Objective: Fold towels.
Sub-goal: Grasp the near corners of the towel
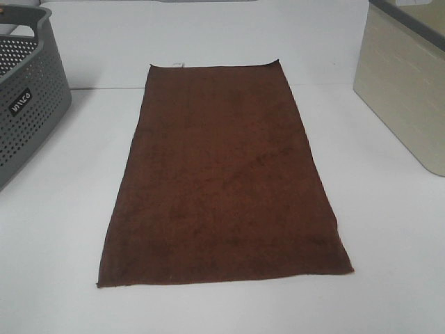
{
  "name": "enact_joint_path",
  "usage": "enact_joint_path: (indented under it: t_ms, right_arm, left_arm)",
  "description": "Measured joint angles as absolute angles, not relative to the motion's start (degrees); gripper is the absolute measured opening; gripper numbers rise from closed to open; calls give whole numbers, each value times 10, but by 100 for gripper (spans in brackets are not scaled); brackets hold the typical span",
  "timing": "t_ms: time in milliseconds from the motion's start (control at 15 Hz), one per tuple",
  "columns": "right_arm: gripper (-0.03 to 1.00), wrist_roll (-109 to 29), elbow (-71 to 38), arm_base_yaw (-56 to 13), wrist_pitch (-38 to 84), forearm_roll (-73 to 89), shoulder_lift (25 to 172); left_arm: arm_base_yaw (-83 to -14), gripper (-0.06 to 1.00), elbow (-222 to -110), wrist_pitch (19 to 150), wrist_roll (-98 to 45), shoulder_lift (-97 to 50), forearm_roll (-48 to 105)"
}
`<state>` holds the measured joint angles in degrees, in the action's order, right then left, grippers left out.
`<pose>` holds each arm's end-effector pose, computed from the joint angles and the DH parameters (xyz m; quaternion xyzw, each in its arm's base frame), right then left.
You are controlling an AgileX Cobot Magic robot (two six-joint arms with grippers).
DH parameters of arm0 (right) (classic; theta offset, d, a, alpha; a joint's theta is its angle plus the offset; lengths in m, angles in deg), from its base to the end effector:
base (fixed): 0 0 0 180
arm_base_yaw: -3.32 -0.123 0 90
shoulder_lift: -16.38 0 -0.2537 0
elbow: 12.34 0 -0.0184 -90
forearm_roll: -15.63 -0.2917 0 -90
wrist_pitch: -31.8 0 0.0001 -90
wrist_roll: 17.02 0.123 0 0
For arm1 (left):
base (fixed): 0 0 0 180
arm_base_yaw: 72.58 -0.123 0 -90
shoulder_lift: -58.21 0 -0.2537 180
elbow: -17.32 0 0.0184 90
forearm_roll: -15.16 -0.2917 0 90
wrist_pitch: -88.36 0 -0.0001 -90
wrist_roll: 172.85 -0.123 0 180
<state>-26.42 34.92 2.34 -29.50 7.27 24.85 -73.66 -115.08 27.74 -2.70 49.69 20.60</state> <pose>0.0884 0.0172 0.2848 -0.0805 0.8467 0.0344 0.5248 0.0907 -0.0085 0.2834 0.0669 0.8479 0.0027 0.5260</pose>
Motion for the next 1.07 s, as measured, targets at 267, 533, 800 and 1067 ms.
enact_joint_path:
  t_ms: [267, 533, 800, 1067]
  right_arm:
    - [85, -264, 349, 23, -295, 73, 248]
    - [85, -264, 349, 23, -295, 73, 248]
    - [85, -264, 349, 23, -295, 73, 248]
    - [85, -264, 349, 23, -295, 73, 248]
  left_arm:
    - [-737, 58, -1151, 277, -27, 497, 206]
    - [-737, 58, -1151, 277, -27, 497, 206]
    - [-737, 58, -1151, 277, -27, 497, 206]
    - [-737, 58, -1151, 277, -27, 497, 206]
